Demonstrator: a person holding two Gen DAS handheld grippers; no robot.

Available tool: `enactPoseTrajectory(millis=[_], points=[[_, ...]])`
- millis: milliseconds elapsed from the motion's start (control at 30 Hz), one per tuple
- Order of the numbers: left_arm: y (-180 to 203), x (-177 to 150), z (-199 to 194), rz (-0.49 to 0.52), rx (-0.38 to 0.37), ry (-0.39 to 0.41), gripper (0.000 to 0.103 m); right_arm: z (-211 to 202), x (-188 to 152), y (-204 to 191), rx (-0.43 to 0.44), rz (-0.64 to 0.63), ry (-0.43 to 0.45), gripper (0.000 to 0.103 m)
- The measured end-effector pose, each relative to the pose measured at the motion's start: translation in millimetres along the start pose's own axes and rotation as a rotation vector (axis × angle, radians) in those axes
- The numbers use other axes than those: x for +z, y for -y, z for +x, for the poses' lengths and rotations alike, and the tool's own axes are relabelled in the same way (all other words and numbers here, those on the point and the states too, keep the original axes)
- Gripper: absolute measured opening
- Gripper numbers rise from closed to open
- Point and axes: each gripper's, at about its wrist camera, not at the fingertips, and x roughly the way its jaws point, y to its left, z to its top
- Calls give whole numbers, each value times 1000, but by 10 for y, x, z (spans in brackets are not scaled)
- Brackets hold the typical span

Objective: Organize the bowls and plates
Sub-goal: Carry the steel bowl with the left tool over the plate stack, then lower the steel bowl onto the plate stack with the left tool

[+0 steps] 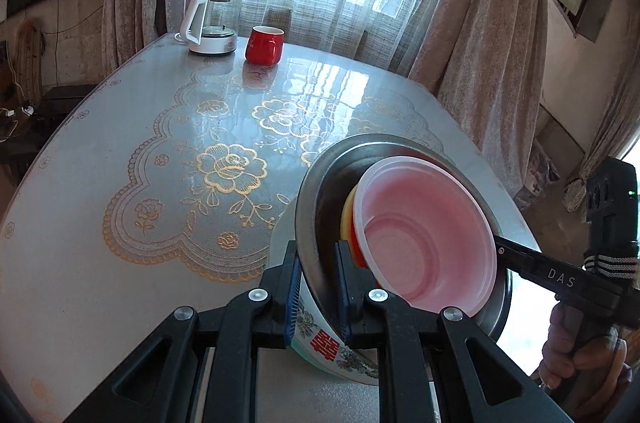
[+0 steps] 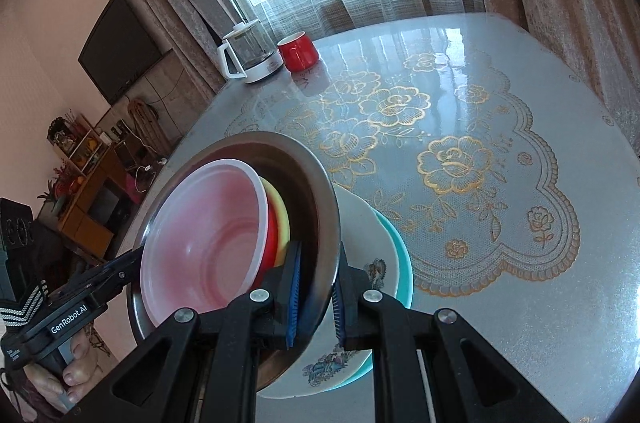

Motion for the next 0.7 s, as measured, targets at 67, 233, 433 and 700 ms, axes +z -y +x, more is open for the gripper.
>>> enactPoseTrajectory(millis=[67, 233, 433, 700], points=[[-45, -33, 85, -20, 1, -28, 15, 91, -18, 23, -4, 7, -27, 13], [-95, -103, 254, -43, -4, -75, 15, 317, -122, 150, -12, 44, -88, 13], [-62, -145, 308, -37, -12, -90, 15, 331, -179, 245, -38, 56, -94, 14], [-61, -134, 351, -38, -14, -94, 15, 330, -206, 269, -47, 54, -91, 14]])
